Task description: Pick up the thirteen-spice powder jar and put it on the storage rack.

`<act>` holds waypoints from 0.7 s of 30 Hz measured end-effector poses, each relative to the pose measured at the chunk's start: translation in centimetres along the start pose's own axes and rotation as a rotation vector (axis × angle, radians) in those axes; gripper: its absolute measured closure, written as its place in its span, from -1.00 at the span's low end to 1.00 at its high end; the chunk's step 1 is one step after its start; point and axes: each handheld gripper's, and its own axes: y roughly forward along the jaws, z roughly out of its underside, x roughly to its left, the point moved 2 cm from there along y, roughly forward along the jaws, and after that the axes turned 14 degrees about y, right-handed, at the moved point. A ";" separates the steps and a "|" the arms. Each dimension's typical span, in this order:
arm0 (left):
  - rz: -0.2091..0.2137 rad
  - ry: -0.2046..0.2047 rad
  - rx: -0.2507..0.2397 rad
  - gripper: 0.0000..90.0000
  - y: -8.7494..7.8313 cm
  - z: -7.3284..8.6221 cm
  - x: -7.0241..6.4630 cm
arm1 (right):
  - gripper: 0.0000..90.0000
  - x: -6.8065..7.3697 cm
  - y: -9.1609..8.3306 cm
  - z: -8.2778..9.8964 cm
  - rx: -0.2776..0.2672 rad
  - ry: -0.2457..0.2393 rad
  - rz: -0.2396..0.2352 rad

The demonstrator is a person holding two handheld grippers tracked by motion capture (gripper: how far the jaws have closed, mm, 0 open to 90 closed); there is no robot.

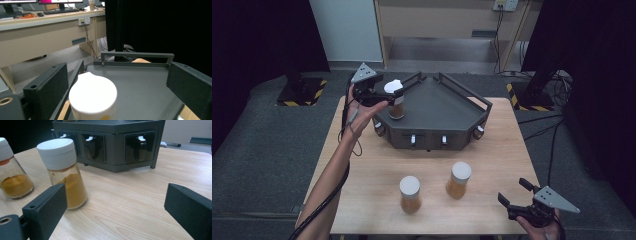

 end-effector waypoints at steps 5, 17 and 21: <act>0.025 0.014 -0.012 -0.93 -1.6 0.1 -0.5 | -0.90 0.0 0.0 0.0 0.001 0.000 0.000; 0.014 0.027 -0.039 -0.91 -6.3 1.3 -1.9 | -0.90 0.1 0.0 0.0 -0.001 -0.005 0.006; 0.010 0.021 -0.041 -0.91 -7.6 2.3 -2.6 | -0.90 0.1 0.0 0.0 -0.001 -0.003 0.010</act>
